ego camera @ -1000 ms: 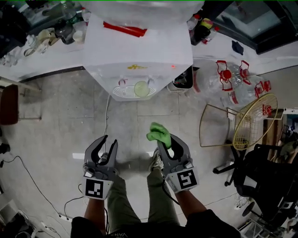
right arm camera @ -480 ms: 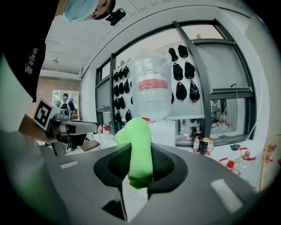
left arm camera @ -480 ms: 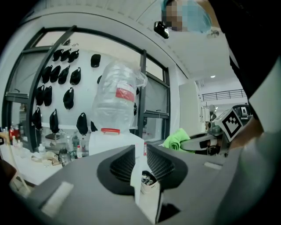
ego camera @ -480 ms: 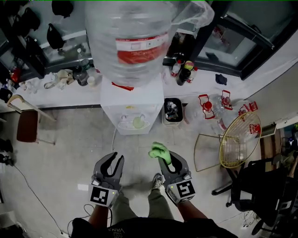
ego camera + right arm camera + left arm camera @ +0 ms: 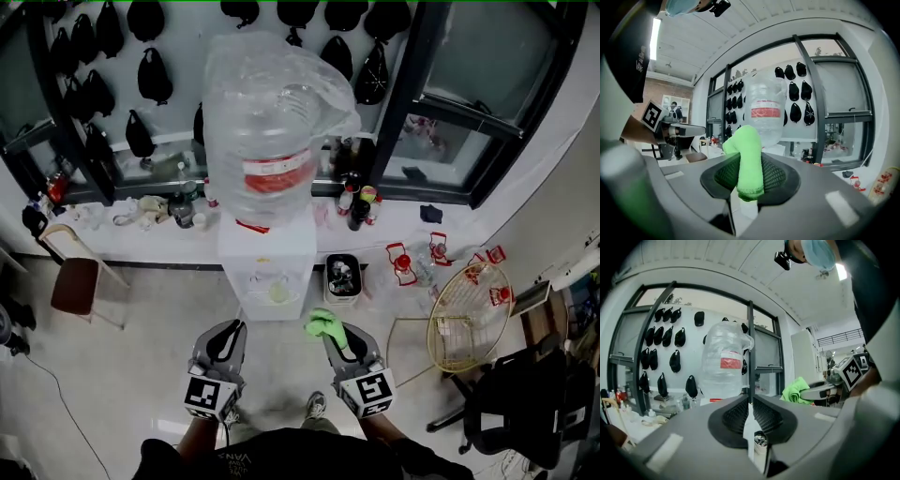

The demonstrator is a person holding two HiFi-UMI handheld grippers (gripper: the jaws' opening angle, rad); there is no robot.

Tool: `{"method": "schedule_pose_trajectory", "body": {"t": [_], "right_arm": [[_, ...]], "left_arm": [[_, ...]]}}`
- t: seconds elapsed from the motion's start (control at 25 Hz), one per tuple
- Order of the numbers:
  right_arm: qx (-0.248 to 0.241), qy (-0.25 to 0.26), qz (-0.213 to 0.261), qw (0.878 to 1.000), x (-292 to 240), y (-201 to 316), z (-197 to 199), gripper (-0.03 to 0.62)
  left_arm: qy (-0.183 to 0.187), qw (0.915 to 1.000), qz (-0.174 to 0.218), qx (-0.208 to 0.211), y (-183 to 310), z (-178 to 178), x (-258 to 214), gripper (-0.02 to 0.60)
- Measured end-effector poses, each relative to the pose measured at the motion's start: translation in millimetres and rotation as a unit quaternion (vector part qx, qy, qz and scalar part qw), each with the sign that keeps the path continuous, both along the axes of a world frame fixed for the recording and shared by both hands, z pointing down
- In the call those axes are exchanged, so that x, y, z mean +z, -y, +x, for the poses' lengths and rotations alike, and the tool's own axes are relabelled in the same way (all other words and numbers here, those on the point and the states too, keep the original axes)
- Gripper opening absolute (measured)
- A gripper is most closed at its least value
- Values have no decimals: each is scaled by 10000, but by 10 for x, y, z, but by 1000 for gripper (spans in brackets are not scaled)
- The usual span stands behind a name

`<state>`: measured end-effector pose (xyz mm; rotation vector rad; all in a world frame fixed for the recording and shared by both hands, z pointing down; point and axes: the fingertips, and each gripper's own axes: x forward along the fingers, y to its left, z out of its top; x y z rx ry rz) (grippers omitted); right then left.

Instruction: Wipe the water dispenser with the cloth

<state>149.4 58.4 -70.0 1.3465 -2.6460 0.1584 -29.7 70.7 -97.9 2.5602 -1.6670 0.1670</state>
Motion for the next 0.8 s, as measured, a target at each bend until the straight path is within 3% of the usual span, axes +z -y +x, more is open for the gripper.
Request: {"method": "schedule_pose_trajectory", "body": {"t": [0.32,0.8], "right_arm": [[-61,111,353,9993,-370,-59,48,109],[-243,7,330,9992,-294,-240,45,107]], "left_arm": [[145,9984,541,57,-189,116,-296,21],[252,9966,748,-216,-408,24,-419,6]]}}
